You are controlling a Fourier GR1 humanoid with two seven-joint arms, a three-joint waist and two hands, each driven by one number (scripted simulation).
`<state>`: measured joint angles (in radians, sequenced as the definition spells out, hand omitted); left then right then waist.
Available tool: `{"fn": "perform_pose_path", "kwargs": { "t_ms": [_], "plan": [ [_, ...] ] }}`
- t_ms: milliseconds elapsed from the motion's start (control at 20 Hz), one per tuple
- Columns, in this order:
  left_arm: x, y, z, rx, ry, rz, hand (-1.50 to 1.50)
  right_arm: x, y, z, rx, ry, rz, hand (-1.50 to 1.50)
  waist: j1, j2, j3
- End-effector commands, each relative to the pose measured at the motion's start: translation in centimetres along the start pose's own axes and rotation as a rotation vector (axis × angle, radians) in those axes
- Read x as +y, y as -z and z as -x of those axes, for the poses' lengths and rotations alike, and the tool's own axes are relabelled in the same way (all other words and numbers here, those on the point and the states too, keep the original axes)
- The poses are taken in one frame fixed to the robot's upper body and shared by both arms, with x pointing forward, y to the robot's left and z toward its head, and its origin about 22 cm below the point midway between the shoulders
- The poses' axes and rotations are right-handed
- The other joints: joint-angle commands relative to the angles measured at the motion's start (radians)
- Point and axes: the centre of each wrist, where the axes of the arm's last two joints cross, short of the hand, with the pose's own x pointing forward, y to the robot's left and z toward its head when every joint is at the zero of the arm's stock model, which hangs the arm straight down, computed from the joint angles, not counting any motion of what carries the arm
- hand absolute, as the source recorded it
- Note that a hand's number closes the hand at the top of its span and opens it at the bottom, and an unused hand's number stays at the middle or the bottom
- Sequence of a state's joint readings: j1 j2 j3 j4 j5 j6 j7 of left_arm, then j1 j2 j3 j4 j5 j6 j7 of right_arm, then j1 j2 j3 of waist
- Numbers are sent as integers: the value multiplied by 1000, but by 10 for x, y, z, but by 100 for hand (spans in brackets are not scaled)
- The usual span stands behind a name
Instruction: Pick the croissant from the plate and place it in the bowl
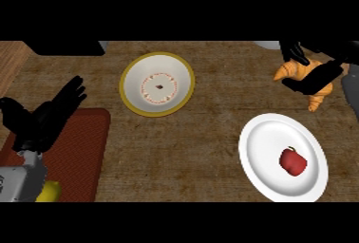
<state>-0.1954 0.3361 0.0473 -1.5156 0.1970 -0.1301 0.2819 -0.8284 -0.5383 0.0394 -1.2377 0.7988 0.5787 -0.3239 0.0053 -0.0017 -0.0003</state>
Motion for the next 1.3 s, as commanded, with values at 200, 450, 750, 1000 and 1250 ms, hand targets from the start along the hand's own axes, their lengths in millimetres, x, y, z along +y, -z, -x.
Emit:
{"fn": "perform_pose_path", "kwargs": {
  "t_ms": [200, 450, 750, 1000, 1250],
  "plan": [
    [4, 6, -16, 1, -8, 7, 0, -27, 25, -55, -93, 200, 32, 150, -4, -3, 0],
    [-4, 6, 1, 8, 5, 20, 0, -32, 47, -96, -100, 232, 38, 150, -1, 0, 0],
    [-9, 3, 7, -5, -5, 26, 0, -21, 86, -128, -83, 255, 112, 150, 7, 3, 0],
    [2, 4, 6, 3, -4, 2, 0, -9, 129, -170, -91, 261, 113, 150, 16, 6, 0],
    [-5, 12, 0, -4, -10, 18, 0, -2, 158, -186, -28, 260, 124, 150, 26, 8, -1]
  ]
}}
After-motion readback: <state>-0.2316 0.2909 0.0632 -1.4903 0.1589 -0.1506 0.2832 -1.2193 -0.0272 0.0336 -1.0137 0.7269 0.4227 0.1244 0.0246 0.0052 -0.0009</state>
